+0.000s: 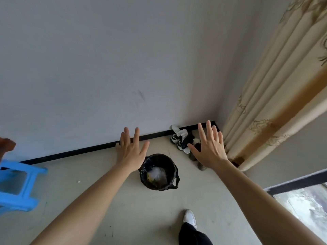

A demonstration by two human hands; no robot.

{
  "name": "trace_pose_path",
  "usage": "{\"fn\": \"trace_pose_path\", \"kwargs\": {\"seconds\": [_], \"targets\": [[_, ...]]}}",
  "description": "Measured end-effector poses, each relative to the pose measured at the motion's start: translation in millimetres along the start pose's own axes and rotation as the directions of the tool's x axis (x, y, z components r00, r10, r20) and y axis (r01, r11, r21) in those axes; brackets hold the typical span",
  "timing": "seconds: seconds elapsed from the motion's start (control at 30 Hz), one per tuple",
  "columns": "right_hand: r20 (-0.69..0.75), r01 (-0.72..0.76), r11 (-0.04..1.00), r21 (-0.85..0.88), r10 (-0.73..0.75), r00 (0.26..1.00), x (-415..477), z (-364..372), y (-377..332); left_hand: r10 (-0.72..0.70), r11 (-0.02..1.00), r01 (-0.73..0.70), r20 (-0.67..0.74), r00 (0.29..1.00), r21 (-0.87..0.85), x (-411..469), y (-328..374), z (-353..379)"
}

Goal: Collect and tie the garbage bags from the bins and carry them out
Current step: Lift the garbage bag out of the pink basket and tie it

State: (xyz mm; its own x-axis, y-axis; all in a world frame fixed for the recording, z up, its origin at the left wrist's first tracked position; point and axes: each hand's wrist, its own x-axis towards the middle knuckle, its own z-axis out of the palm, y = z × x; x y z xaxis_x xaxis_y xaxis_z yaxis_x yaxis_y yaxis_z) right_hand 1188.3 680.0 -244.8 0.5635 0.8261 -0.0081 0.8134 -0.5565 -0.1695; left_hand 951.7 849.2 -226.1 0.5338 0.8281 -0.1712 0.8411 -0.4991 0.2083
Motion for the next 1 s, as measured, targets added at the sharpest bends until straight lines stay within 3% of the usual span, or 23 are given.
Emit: {"fn": "trace_pose_path", "kwargs": {"seconds": [0.23, 0.43, 0.53, 0.67, 0.73, 0.77, 0.83, 0.9, 1.0], "targets": [[0.209, 0.026, 1.000, 0.015, -0.029, 0.977, 118, 92, 9, -0.172, 0.977, 0.192, 0.181, 0.968, -0.095, 106, -9, 68], [0.361, -0.066, 0.993, 0.101, 0.025, 0.932, 151, 245, 1, -0.256, 0.912, 0.326, 0.274, 0.927, -0.250, 174, -59, 207], [0.440, -0.183, 0.974, 0.131, 0.108, 0.892, 147, 344, -1, -0.266, 0.904, 0.360, 0.358, 0.895, -0.231, 195, -99, 307], [0.583, -0.467, 0.866, 0.179, 0.289, 0.759, 121, 473, -2, -0.291, 0.876, 0.415, 0.416, 0.861, -0.246, 206, -148, 428], [0.638, -0.619, 0.752, 0.227, 0.366, 0.677, 105, 524, -4, -0.393, 0.763, 0.544, 0.419, 0.819, -0.349, 216, -167, 475], [0.667, -0.692, 0.675, 0.256, 0.395, 0.632, 96, 546, -4, -0.471, 0.656, 0.636, 0.438, 0.766, -0.406, 224, -175, 494], [0.728, -0.815, 0.483, 0.319, 0.426, 0.537, 78, 581, -3, -0.593, 0.335, 0.798, 0.547, 0.592, -0.501, 238, -188, 524], [0.785, -0.888, 0.288, 0.358, 0.423, 0.453, 63, 606, -2, -0.563, 0.014, 0.842, 0.692, 0.452, -0.540, 250, -198, 546], [0.843, -0.918, 0.103, 0.383, 0.369, 0.393, 53, 628, 0, -0.477, -0.213, 0.794, 0.770, 0.424, -0.569, 264, -212, 563]]}}
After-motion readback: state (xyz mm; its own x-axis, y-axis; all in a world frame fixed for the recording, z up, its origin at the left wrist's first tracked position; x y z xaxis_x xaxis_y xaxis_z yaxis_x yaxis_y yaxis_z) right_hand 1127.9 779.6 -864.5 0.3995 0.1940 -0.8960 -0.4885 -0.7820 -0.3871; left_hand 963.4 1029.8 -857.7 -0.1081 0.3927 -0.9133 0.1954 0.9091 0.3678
